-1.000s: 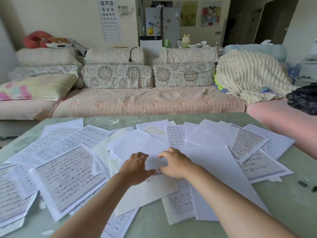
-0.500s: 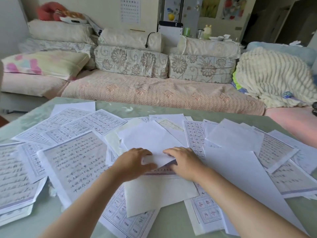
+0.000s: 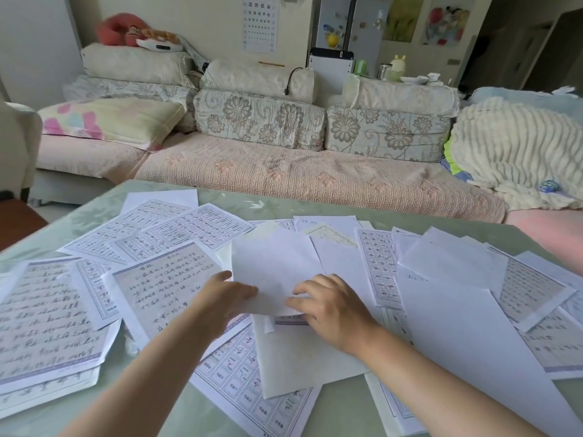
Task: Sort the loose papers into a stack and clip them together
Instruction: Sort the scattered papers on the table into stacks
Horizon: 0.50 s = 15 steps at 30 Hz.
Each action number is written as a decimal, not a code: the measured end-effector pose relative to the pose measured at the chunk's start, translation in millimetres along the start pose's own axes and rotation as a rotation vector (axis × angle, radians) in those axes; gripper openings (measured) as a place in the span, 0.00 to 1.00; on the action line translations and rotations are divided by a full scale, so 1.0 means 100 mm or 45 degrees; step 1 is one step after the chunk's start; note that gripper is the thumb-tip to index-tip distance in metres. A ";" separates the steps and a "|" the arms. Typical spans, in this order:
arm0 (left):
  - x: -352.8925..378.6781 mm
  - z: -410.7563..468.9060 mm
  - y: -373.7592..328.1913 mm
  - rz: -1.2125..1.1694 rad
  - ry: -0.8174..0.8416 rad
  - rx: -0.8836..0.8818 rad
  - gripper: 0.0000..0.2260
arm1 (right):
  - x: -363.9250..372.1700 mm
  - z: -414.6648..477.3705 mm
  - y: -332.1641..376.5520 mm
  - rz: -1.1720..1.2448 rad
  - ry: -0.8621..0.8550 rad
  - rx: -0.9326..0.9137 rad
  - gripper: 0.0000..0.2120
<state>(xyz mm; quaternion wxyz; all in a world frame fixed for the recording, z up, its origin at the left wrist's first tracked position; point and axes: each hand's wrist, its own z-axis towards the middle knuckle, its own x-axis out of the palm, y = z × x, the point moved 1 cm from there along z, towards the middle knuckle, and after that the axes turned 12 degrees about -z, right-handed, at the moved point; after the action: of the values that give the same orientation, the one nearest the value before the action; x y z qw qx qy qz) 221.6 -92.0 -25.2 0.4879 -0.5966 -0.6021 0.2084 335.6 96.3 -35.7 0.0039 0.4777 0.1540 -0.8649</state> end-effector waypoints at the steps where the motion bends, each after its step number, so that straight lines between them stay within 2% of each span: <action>1: -0.02 0.03 -0.01 0.005 -0.039 0.001 0.38 | 0.00 0.02 -0.01 0.009 0.119 0.090 0.25; 3: -0.03 0.03 -0.05 0.083 -0.152 0.082 0.34 | 0.00 0.03 -0.09 0.058 0.443 0.361 0.36; 6: -0.08 0.03 -0.11 0.365 -0.286 0.289 0.25 | 0.02 0.01 -0.25 0.202 0.745 0.666 0.47; 8: -0.14 0.02 -0.18 0.582 -0.293 0.403 0.17 | 0.07 -0.02 -0.30 0.215 0.921 0.711 0.49; 10: -0.22 0.04 -0.25 0.901 -0.304 0.492 0.11 | 0.12 -0.03 -0.27 0.204 1.006 0.720 0.46; 12: -0.32 0.09 -0.27 1.229 -0.357 0.516 0.15 | 0.17 0.01 -0.21 0.160 0.938 0.683 0.39; 15: -0.42 0.14 -0.19 1.720 -0.406 0.541 0.31 | 0.19 0.11 -0.11 0.115 0.789 0.608 0.29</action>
<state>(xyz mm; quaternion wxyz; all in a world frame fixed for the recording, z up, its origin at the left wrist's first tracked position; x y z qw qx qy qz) 192.3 -130.0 -29.1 0.2643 -0.6930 -0.1124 0.6613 314.9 106.1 -42.9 -0.1161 0.7099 -0.0790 -0.6902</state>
